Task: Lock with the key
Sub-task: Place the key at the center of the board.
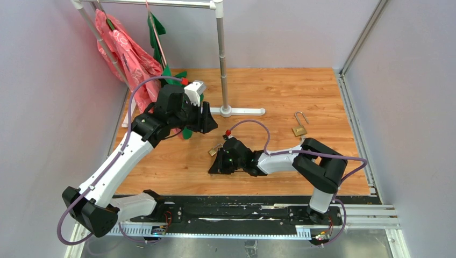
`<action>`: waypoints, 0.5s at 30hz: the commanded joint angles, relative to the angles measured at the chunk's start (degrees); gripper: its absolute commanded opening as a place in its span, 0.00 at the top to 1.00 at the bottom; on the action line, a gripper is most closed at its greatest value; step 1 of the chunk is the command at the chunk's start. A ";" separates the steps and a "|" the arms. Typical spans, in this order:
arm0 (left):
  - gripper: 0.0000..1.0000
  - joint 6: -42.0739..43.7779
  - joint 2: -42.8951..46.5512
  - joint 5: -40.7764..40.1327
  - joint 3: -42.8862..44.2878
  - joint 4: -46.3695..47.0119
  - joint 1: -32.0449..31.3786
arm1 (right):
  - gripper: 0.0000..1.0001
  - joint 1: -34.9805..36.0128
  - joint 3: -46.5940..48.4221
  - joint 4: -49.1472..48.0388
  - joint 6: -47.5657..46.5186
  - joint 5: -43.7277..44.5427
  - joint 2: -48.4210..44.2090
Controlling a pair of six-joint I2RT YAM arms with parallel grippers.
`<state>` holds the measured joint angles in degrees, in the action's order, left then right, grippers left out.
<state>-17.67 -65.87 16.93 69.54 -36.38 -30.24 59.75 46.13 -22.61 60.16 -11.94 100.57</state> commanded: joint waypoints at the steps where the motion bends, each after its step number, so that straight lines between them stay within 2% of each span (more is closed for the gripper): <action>1: 0.46 -0.61 0.72 0.69 -0.50 -0.71 -0.42 | 0.77 0.81 1.54 2.80 -1.68 1.11 0.64; 8: 0.46 -1.02 0.79 0.61 -0.44 -0.53 -0.50 | 0.69 0.81 1.65 3.44 -2.70 2.55 0.41; 11: 0.46 -1.21 1.72 0.16 -0.24 -0.41 -0.67 | 0.63 0.65 1.09 5.28 -4.63 5.03 -3.38; 15: 0.46 -1.55 3.22 -0.57 0.77 -0.36 -1.67 | 0.54 -0.20 0.43 12.91 -10.74 12.74 -12.80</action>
<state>-18.65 -65.06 16.80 69.47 -36.56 -30.74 59.75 46.96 -16.84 56.01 -7.86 97.21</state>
